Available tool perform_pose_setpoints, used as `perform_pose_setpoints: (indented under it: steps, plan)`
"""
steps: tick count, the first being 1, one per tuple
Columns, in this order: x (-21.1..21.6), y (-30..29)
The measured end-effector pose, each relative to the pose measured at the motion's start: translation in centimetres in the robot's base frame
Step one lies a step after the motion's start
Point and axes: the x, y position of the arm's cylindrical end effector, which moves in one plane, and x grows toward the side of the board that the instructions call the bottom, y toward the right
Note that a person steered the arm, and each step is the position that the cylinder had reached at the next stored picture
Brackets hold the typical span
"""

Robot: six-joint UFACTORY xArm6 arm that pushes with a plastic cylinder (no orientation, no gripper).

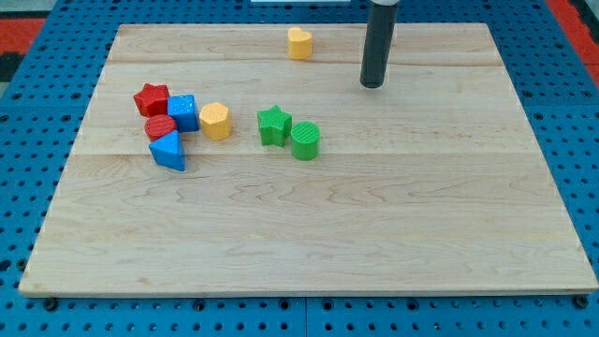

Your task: Push the green star into the yellow hexagon

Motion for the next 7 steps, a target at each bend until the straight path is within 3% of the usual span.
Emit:
perform_pose_setpoints:
  steps: [1,3,4,5,7]
  plan:
    - [0.0,2.4]
    - [5.2,12.0]
    - [8.2,6.0]
    - [8.6,-4.2]
    - [8.5,-19.3]
